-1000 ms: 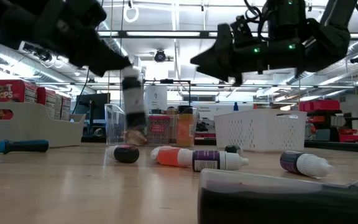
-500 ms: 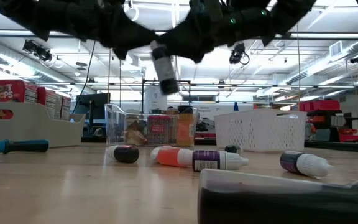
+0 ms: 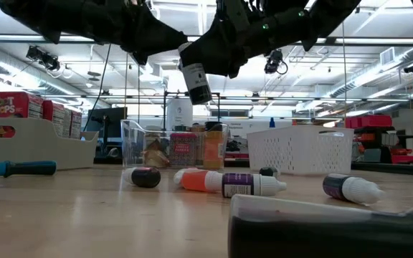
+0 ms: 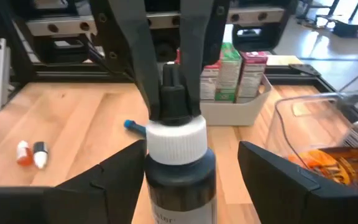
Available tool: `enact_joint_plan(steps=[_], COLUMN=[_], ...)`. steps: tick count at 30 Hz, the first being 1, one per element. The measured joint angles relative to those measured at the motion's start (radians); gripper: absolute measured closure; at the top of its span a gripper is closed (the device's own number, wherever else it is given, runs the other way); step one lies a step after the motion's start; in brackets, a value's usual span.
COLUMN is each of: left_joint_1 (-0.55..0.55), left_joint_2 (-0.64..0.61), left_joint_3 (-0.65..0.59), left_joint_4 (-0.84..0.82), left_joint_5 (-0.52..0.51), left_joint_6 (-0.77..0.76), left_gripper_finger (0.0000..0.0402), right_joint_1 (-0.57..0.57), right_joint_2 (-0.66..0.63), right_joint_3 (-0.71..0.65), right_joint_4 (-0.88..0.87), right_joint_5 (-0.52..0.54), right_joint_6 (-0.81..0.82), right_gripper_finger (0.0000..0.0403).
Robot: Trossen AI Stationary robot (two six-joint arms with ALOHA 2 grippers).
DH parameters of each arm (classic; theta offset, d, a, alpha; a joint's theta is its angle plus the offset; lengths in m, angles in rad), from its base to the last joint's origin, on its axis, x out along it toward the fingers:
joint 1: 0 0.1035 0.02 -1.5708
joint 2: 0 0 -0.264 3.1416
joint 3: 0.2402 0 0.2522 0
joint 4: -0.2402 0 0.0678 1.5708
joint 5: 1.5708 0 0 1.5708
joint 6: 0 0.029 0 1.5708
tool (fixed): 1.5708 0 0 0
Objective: Pick & Place Kitchen Items
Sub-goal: Put the big black food coloring bottle into the white bin
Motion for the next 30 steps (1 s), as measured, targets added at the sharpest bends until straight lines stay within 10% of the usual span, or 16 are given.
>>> enact_joint_plan(steps=[12, 20, 30], left_joint_1=[0.000, -0.001, -0.001], left_joint_2=[0.000, -0.001, -0.003], left_joint_3=[0.000, 0.000, 0.000], left_joint_4=[0.027, 0.030, -0.077], left_joint_5=[0.007, -0.106, -0.401], left_joint_6=[0.004, 0.003, -0.015], left_gripper_finger=[0.0332, 0.0282, 0.0213], right_joint_1=[0.001, -0.001, 0.000], right_joint_2=[0.000, 0.000, -0.114], right_joint_3=[0.000, 0.000, -0.002], right_joint_4=[0.024, 0.019, -0.247], right_joint_5=[-0.018, 0.005, 0.333], right_joint_6=[-0.024, 0.032, 0.037], right_gripper_finger=[0.0255, 0.0250, 0.0249])
